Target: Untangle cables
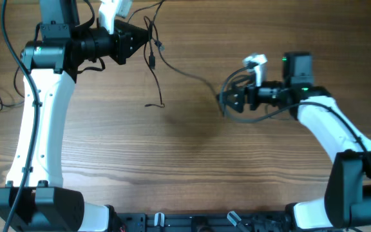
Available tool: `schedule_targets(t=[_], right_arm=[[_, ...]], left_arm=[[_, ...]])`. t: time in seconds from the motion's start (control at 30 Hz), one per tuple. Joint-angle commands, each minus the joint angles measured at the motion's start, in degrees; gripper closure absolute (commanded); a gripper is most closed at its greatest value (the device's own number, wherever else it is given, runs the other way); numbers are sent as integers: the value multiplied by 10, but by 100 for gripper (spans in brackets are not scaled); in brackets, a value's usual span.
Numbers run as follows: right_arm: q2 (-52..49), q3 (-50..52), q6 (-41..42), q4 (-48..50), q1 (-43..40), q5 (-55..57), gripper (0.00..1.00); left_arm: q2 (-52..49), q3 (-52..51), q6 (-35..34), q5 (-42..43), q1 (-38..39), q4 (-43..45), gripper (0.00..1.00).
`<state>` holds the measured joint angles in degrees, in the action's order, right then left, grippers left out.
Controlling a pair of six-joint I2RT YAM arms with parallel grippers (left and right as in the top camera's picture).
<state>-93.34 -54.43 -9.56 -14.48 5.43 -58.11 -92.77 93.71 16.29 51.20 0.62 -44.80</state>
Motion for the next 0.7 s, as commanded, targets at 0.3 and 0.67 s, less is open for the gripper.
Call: schedule_targets(t=[0.3, 0.67], right_arm=[[-10, 2, 32, 52, 41, -12, 0], [-10, 2, 51, 156, 79, -58, 0]], left_arm=[[9, 3, -52, 21, -1, 2, 96], [9, 3, -52, 22, -1, 1, 96]])
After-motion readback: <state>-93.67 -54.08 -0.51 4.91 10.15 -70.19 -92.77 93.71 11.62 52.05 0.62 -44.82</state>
